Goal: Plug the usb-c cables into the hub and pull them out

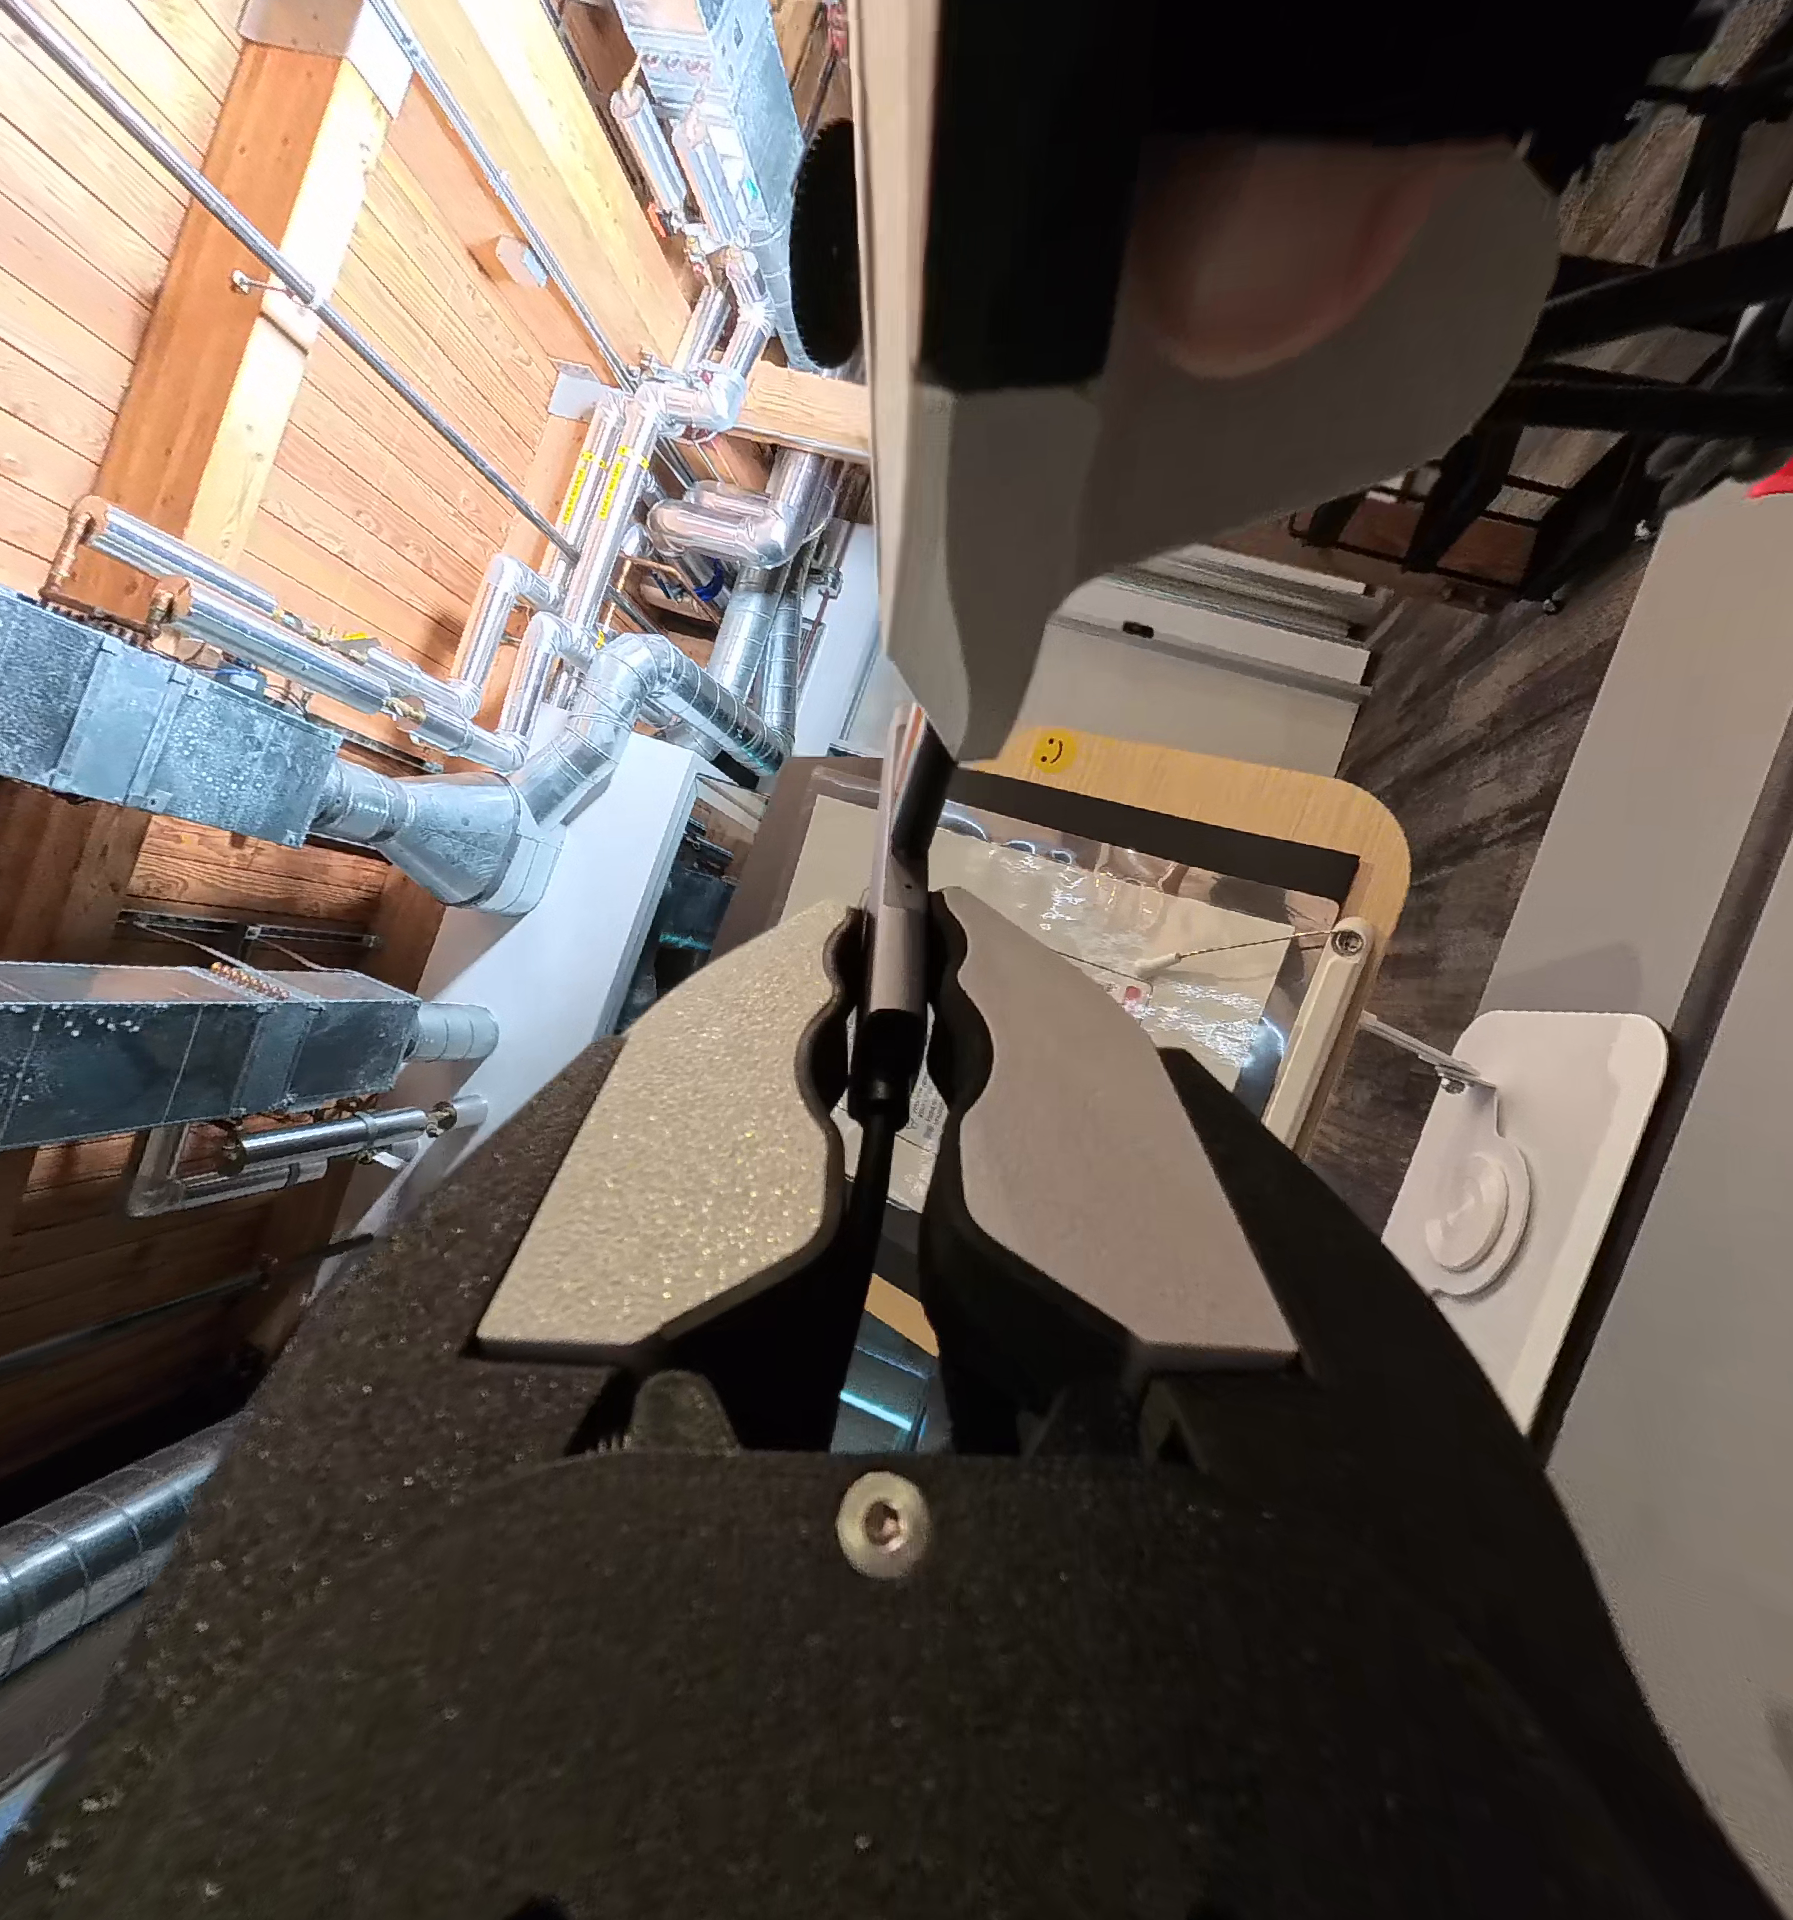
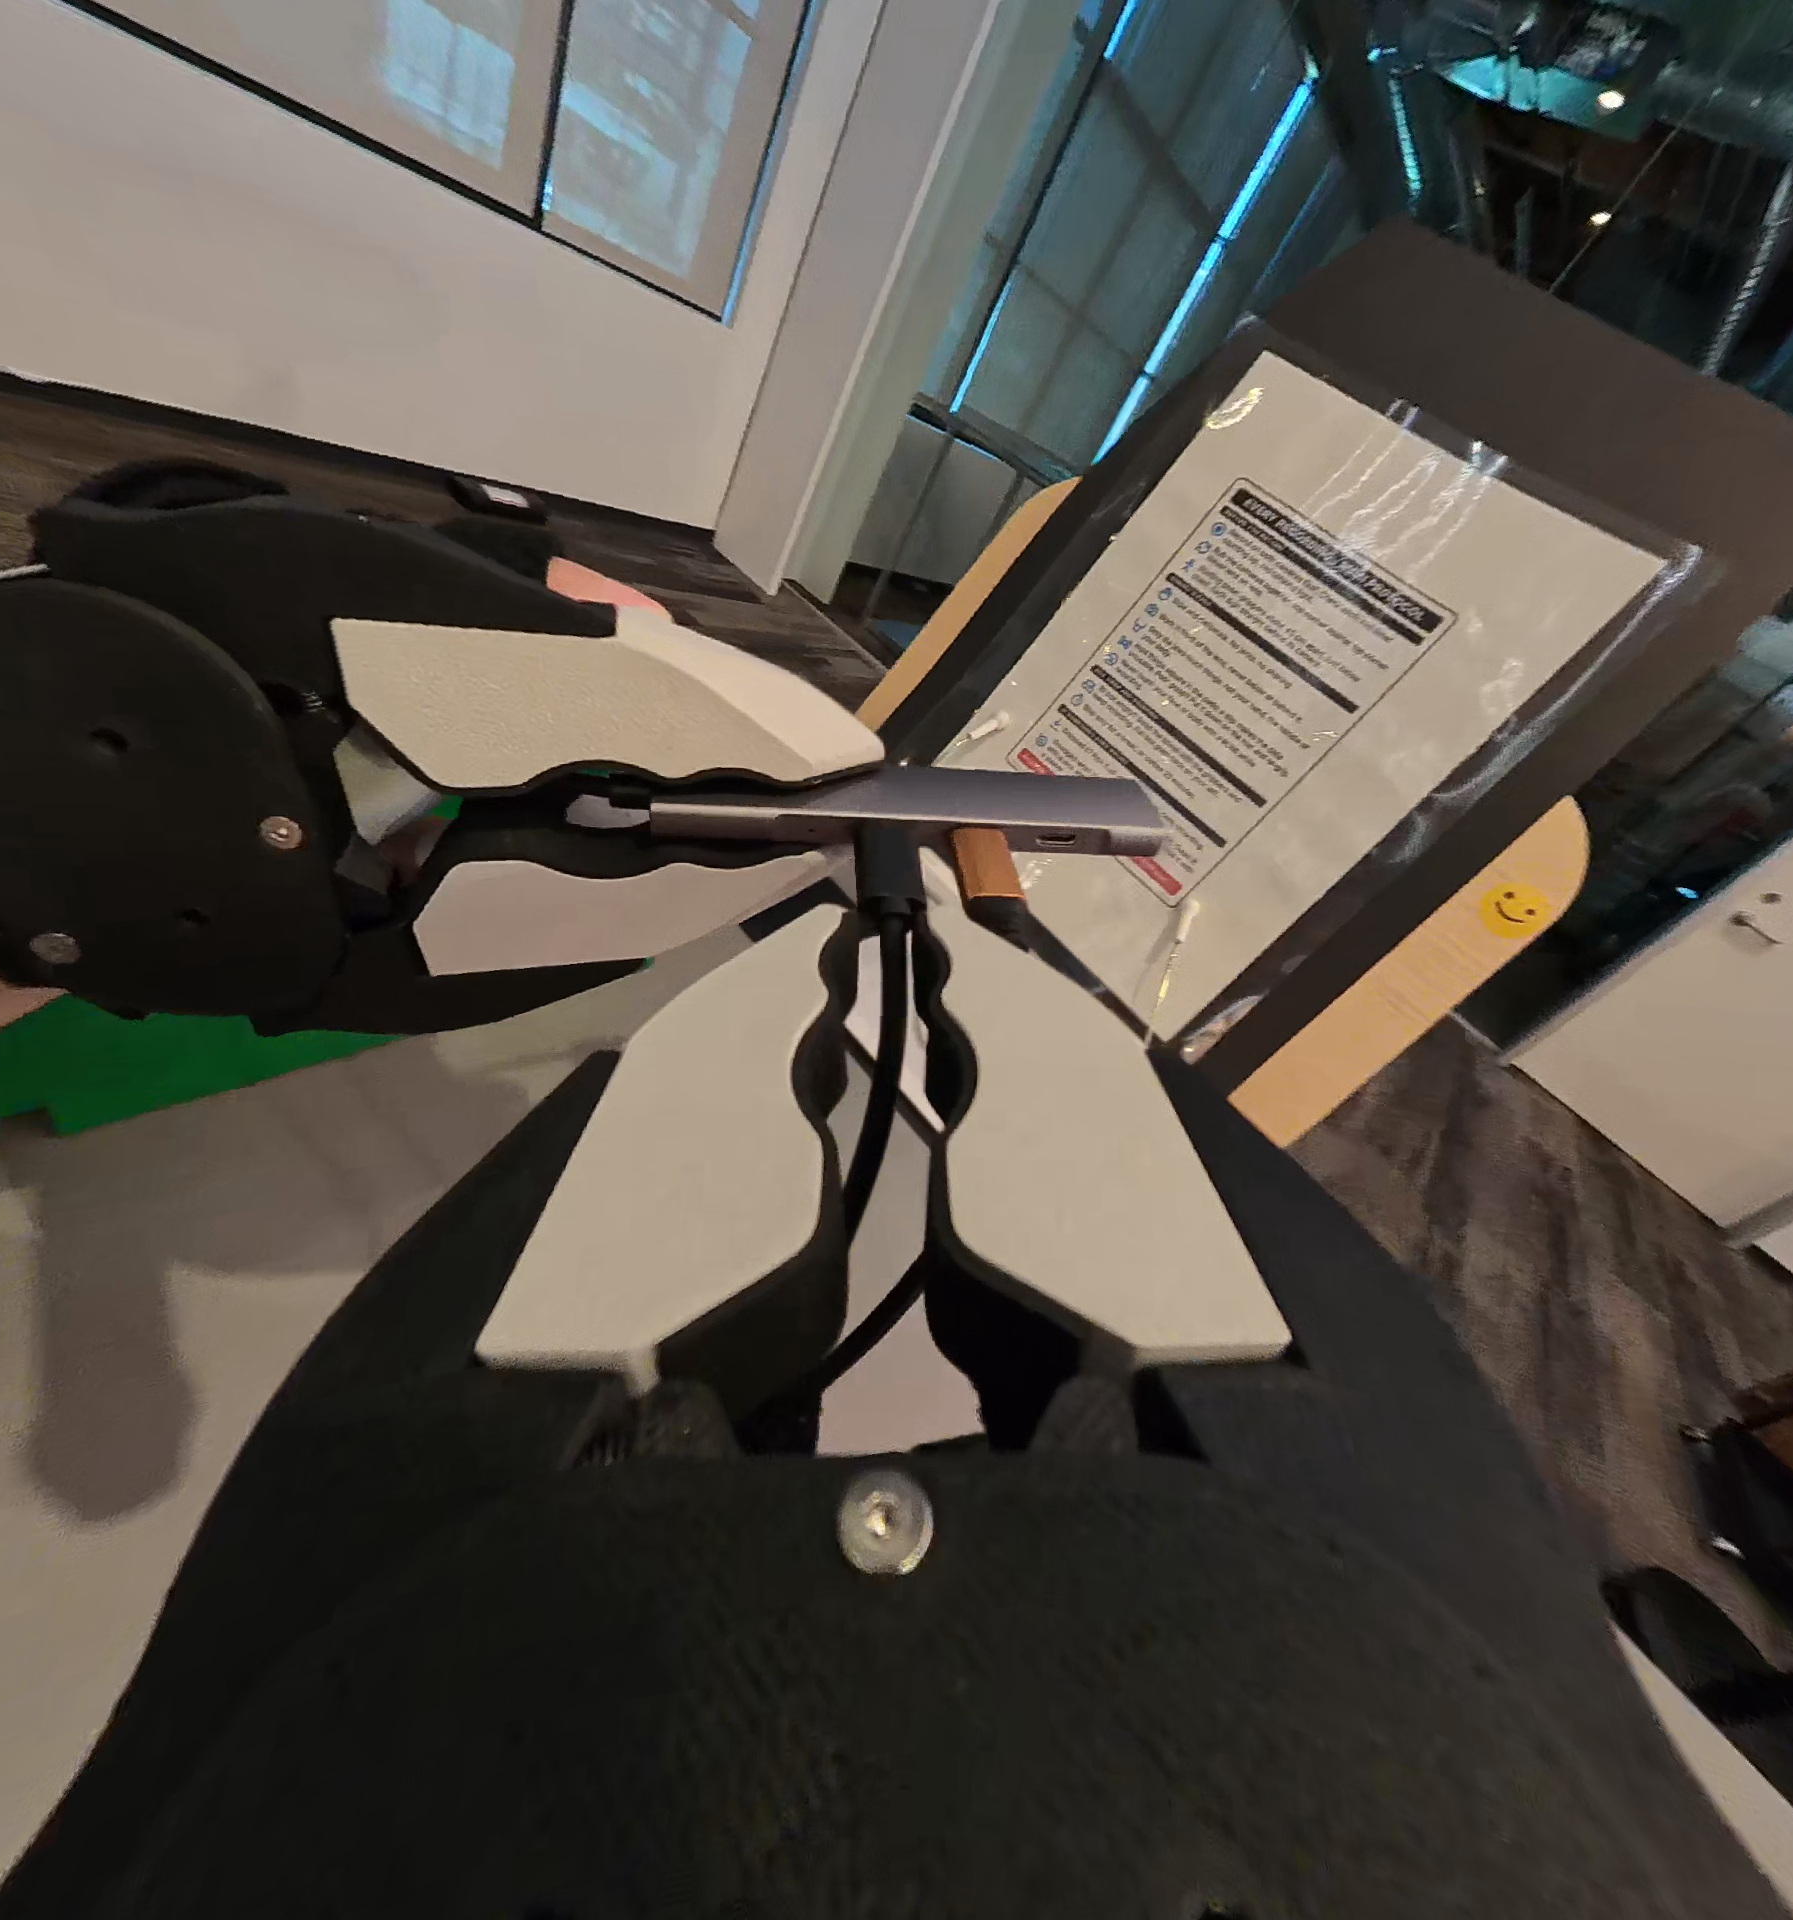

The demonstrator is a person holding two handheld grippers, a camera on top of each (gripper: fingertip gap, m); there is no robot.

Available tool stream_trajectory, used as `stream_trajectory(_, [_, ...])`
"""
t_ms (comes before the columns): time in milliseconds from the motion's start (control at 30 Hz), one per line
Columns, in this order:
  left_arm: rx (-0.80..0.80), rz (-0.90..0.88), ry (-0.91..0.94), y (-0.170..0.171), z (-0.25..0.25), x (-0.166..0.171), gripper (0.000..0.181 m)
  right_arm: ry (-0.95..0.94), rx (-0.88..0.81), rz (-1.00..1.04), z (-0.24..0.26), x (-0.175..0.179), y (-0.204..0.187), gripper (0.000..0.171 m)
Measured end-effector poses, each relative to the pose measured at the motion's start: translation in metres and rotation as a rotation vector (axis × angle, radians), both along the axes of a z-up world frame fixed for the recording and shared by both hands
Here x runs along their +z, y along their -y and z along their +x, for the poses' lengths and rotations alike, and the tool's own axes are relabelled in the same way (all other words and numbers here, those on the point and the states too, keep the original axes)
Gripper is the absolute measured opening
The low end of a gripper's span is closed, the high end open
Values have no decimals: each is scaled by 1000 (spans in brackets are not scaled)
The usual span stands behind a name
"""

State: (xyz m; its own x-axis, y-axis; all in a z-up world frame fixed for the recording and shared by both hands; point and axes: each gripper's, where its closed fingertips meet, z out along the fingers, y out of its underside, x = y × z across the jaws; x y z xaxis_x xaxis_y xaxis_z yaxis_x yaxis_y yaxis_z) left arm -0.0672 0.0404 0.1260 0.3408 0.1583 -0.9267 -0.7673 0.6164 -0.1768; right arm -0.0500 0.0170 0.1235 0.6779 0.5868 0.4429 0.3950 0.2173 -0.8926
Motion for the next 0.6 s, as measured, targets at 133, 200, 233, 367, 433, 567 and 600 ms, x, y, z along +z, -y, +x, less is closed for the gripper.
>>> stream_trajectory(133, [-7, 11, 10, 3, 1, 3, 10, -58, 42, 5, 0, 8, 5, 12])
stream_trajectory(200, [-20, 19, 8, 6, 3, 3, 10, -43, 34, 52, 0, 13, 8, 16])
stream_trajectory(233, [-22, 28, 9, 7, 3, 3, 10, -16, 21, 72, 1, 14, 8, 19])
stream_trajectory(367, [-19, 47, 2, 10, 6, 4, 10, 34, 2, 98, -5, 9, 7, 24])
stream_trajectory(433, [-14, 71, -18, 11, 8, 2, 10, 69, -40, 126, -3, 8, 4, 22])
stream_trajectory(567, [-22, 64, -18, 13, 13, 0, 10, 194, -117, 205, -1, 5, 0, 18])
stream_trajectory(600, [-25, 58, -11, 12, 12, 1, 10, 216, -126, 225, -1, 5, 0, 17])
